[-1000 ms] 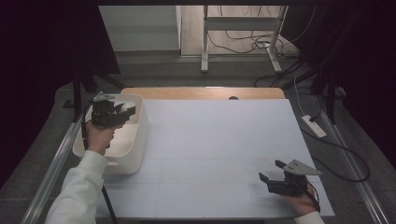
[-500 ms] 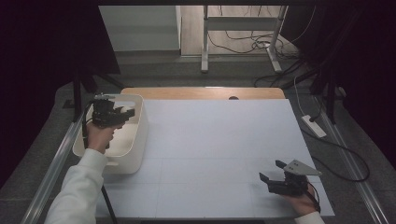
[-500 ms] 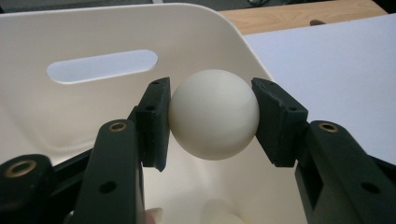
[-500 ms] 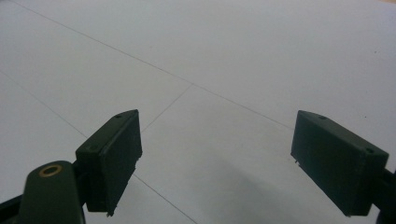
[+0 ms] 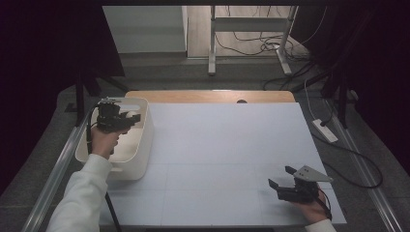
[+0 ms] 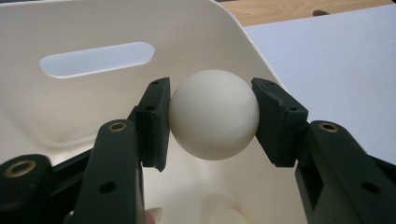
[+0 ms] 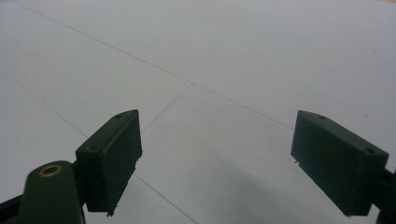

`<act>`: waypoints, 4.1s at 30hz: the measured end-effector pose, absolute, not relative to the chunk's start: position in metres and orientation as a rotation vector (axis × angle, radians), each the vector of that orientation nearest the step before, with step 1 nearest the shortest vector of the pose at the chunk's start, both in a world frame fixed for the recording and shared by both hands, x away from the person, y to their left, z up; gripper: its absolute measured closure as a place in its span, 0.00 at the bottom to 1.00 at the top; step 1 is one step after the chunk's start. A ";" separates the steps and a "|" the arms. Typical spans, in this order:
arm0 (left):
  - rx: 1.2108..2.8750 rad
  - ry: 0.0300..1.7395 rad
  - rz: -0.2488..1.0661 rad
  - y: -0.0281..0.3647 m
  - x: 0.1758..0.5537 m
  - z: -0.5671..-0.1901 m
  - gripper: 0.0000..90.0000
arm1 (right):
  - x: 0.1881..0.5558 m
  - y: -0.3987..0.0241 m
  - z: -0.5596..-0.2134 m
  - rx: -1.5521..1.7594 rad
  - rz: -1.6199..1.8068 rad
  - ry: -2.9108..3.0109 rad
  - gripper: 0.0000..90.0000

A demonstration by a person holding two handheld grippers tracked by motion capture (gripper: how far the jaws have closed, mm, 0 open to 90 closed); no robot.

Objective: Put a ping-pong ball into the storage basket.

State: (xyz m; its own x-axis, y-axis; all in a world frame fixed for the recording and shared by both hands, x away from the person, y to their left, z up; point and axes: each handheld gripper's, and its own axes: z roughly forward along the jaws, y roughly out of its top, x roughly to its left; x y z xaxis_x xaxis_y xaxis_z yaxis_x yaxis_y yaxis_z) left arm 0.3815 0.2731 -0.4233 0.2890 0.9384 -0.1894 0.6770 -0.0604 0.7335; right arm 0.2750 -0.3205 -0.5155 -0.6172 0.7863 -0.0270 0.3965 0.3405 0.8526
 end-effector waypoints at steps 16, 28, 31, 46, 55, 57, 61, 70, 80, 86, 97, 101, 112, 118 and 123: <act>1.747 1.466 0.502 0.272 0.375 -0.411 0.21 | 0.275 -0.320 -0.516 1.036 1.194 2.176 0.18; 1.748 1.368 0.497 0.264 0.367 -0.402 0.23 | 0.275 -0.320 -0.516 1.035 1.197 2.175 0.18; 1.750 1.348 0.501 0.260 0.364 -0.398 0.23 | 0.275 -0.320 -0.516 1.035 1.197 2.175 0.18; 1.765 1.230 0.476 0.237 0.351 -0.386 0.23 | 0.274 -0.320 -0.515 1.031 1.196 2.175 0.18; 1.768 1.132 0.438 0.219 0.338 -0.376 0.22 | 0.274 -0.319 -0.515 1.026 1.196 2.176 0.18; 1.765 1.122 0.432 0.217 0.337 -0.376 0.22 | 0.274 -0.319 -0.515 1.025 1.196 2.177 0.18; 1.756 1.085 0.406 0.209 0.333 -0.374 0.22 | 0.274 -0.319 -0.515 1.024 1.195 2.176 0.18; 1.774 1.030 0.375 0.193 0.328 -0.376 0.22 | 0.274 -0.320 -0.515 1.023 1.195 2.175 0.18; 1.799 0.964 0.332 0.178 0.320 -0.380 0.22 | 0.274 -0.320 -0.515 1.029 1.193 2.174 0.18; 1.820 0.920 0.305 0.166 0.315 -0.385 0.22 | 0.274 -0.320 -0.515 1.028 1.193 2.174 0.18; 1.879 0.850 0.285 0.140 0.301 -0.401 0.22 | 0.274 -0.320 -0.515 1.027 1.194 2.173 0.18; 1.897 0.840 0.280 0.133 0.298 -0.407 0.22 | 0.274 -0.320 -0.515 1.027 1.194 2.172 0.18; 1.921 0.842 0.252 0.124 0.293 -0.432 0.22 | 0.273 -0.321 -0.515 1.024 1.184 2.172 0.18; 1.953 0.850 0.231 0.123 0.288 -0.449 0.22 | 0.274 -0.321 -0.515 1.024 1.187 2.174 0.18; 1.976 0.863 0.248 0.125 0.283 -0.459 0.21 | 0.274 -0.320 -0.515 1.024 1.186 2.176 0.18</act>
State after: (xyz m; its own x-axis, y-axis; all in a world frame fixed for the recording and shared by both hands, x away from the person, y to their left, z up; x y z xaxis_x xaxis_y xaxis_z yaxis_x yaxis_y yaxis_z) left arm 0.2827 0.1254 -0.4592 0.7323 0.6606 -0.1654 0.4721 -0.3174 0.8224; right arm 0.2737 -0.3204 -0.5155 -0.6195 0.7840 -0.0398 0.3915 0.3525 0.8500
